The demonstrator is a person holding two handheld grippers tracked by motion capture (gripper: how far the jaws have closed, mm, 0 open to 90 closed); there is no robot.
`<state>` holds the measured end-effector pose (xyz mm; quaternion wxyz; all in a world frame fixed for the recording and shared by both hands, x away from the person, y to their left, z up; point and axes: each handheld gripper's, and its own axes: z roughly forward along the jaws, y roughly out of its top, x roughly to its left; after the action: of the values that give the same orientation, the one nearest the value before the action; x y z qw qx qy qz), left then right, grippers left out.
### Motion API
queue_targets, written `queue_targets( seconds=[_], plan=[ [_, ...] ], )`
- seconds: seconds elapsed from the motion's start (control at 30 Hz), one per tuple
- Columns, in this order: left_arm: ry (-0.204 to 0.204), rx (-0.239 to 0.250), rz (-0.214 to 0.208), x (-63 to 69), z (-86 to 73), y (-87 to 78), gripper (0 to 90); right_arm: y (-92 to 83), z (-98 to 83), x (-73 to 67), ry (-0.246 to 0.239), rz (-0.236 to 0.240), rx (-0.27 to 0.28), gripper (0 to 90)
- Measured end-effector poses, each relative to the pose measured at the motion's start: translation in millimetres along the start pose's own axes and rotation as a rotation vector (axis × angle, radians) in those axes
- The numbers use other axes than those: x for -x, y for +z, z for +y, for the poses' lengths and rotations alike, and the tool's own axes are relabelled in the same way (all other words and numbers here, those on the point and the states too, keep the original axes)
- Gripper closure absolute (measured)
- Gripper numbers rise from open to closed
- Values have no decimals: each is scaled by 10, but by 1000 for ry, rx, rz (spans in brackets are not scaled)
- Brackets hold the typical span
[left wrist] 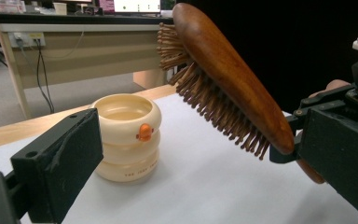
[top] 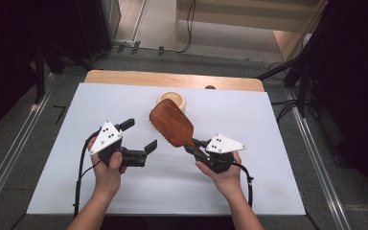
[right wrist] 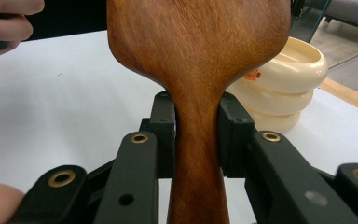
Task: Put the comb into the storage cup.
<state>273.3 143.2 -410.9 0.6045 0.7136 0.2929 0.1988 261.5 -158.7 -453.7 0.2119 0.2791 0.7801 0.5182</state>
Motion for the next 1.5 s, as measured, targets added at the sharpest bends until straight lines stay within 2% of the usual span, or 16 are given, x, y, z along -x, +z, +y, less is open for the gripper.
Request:
queue_targets(
  seconds=[0.27,0.33,0.5,1.0,1.2,1.33,1.5],
  plan=[
    [-19,-3,-20,40,-8,90,0,21,11,-49,-7,12,4,695],
    [-29,1,-18,40,-7,110,0,27,16,-61,-11,13,6,695],
    [-64,1,-50,35,-1,161,0,45,20,-91,-18,19,8,695],
    [-92,-3,-106,81,7,273,0,128,20,-243,-21,36,25,694],
    [-101,4,-110,97,8,301,0,147,26,-301,-18,34,40,695],
    [-119,7,-125,106,8,322,0,152,37,-331,-18,33,50,695],
    [-153,21,-120,119,11,345,0,157,44,-364,-5,34,64,695]
  ],
)
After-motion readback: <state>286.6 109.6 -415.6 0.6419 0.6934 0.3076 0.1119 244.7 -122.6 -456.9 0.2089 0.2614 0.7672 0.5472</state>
